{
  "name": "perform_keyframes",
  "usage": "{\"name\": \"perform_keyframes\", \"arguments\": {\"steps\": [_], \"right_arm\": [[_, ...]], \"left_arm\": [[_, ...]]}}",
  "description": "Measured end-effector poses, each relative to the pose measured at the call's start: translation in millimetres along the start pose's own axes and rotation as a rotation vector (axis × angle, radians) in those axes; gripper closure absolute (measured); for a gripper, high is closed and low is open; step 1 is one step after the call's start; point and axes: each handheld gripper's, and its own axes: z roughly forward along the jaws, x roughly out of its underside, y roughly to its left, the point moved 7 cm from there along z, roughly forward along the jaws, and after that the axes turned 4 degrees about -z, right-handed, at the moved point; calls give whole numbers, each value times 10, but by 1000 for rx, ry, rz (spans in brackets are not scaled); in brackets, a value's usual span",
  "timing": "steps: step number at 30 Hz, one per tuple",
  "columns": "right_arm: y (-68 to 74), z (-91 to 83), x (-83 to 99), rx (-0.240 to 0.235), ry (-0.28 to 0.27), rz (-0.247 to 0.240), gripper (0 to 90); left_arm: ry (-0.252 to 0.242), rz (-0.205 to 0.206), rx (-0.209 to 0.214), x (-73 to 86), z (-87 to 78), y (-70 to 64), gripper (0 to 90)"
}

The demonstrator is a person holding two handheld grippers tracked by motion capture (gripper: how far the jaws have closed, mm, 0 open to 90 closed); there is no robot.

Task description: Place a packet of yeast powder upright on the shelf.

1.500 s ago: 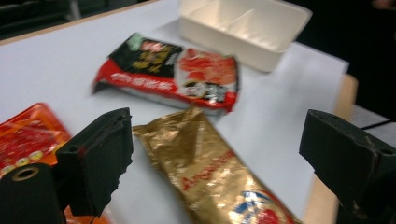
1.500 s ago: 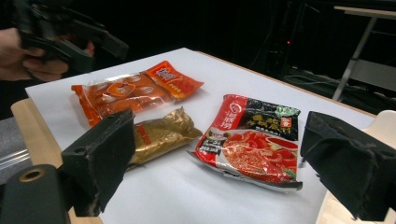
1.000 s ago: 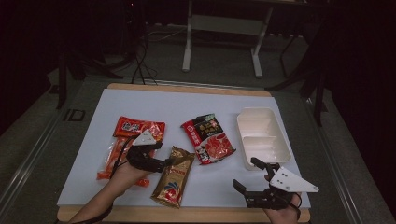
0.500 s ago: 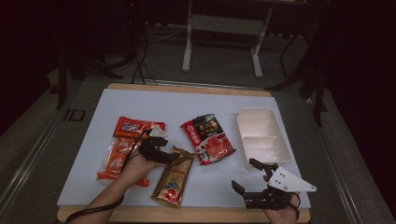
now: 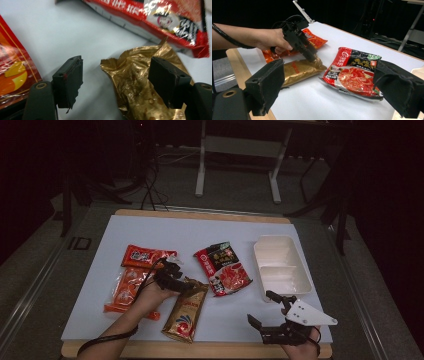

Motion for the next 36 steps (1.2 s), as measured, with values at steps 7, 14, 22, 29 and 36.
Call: {"name": "perform_keyframes", "arguments": {"steps": [7, 14, 22, 29, 36], "right_arm": [[7, 9, 12, -6, 8, 0, 104], [13, -2, 2, -5, 5, -6, 120], [9, -7, 7, -2, 9, -8, 120], [16, -4, 7, -4, 11, -12, 121], [-4, -11, 9, -1, 7, -4, 121]], "left_arm": [[35, -17, 15, 11, 53, -14, 385], [77, 18, -23, 27, 54, -73, 500], [108, 103, -21, 49, 76, -219, 734], [113, 169, -90, 44, 78, -233, 895], [5, 136, -77, 2, -204, -162, 900]]}}
